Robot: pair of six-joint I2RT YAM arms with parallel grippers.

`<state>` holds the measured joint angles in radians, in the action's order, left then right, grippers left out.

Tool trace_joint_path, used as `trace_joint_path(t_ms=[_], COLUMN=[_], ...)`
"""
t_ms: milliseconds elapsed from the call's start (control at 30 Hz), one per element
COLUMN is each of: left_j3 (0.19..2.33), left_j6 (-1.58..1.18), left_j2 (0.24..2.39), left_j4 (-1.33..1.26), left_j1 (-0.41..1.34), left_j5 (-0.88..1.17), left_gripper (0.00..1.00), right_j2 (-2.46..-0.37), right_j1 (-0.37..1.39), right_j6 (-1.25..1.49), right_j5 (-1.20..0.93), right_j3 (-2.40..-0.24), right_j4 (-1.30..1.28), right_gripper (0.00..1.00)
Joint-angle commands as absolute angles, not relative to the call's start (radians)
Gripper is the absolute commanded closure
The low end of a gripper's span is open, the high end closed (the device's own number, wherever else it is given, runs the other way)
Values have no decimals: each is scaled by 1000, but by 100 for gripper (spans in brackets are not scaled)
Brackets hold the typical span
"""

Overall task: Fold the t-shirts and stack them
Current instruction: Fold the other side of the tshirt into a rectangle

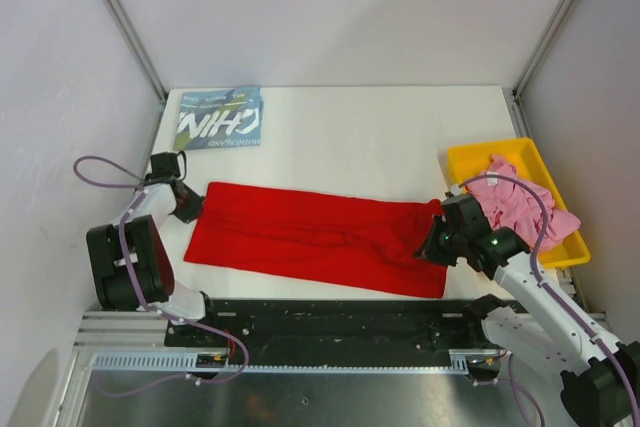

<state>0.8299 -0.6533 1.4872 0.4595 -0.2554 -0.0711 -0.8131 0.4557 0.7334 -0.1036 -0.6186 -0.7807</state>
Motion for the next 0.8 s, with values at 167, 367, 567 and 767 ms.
trace_joint_path(t_ms=[167, 367, 567, 767], left_j3=[852, 855, 854, 856], left_j6=[-654, -649, -652, -652], left_j2=[1441, 1451, 1459, 1482], left_j4=[462, 468, 468, 466], left_j1=[-276, -286, -290, -290], left_j5=[-97, -102, -97, -79], left_gripper=[100, 100, 100, 100], right_j2=[-770, -751, -733, -748], right_j1=[449, 434, 438, 467], right_j6=[746, 748, 754, 768], right_j5=[-107, -115, -117, -128], right_j3=[-643, -649, -648, -622], right_j4=[-798, -825, -849, -813], right_gripper=[100, 100, 100, 100])
